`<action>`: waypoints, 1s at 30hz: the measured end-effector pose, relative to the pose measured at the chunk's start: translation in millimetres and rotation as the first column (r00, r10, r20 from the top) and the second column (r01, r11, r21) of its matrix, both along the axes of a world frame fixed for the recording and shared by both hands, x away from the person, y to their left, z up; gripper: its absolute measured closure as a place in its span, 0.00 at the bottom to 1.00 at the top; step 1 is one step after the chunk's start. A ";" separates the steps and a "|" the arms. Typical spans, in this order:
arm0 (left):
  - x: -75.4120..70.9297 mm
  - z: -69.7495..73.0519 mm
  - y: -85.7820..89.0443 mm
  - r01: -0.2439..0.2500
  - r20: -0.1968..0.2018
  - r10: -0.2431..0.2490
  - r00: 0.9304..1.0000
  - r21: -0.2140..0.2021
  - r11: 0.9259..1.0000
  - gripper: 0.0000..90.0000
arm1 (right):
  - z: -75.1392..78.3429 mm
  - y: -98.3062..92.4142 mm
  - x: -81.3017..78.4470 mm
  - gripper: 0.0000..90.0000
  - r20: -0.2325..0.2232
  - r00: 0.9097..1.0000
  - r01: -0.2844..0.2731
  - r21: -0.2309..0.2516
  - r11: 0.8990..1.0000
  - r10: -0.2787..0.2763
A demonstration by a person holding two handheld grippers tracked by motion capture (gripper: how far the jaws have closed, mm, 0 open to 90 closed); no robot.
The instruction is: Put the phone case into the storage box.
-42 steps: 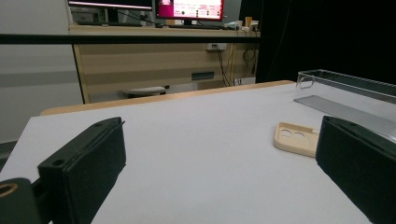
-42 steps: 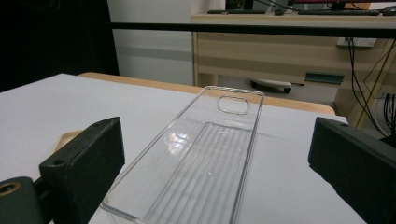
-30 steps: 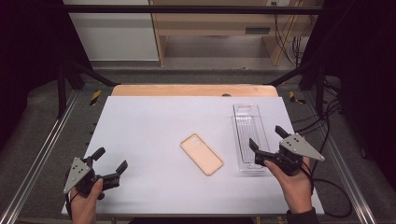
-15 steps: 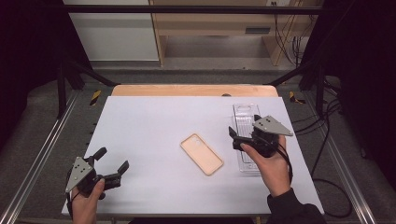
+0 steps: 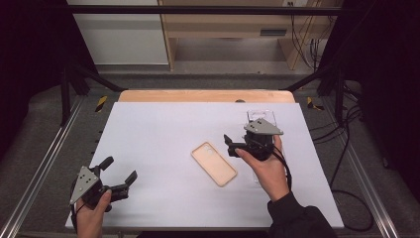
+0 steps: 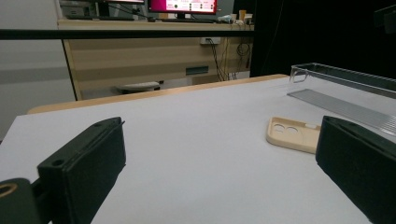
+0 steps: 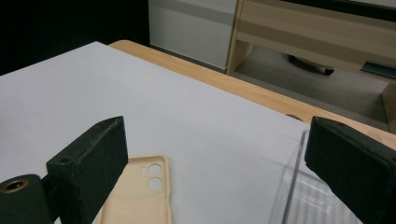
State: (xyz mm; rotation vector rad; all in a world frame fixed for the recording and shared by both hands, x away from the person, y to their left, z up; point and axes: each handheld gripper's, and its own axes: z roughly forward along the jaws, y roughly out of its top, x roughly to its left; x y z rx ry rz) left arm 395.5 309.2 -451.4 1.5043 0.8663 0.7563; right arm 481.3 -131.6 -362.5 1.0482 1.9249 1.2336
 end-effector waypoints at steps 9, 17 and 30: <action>0.1 0.1 0.2 0.002 -0.002 -0.002 1.000 0.000 1.000 0.01 | -8.9 21.8 6.8 0.06 -0.041 0.998 -0.044 -0.036 0.998 0.043; 0.3 0.0 -0.3 0.004 -0.002 -0.004 1.000 -0.002 1.000 0.02 | -22.1 36.6 10.6 0.06 -0.105 0.992 -0.081 -0.080 0.994 0.072; 0.5 0.0 -0.3 0.006 -0.003 -0.006 1.000 0.002 1.000 0.02 | -42.0 50.4 13.1 0.09 -0.177 0.981 -0.104 -0.116 0.988 0.083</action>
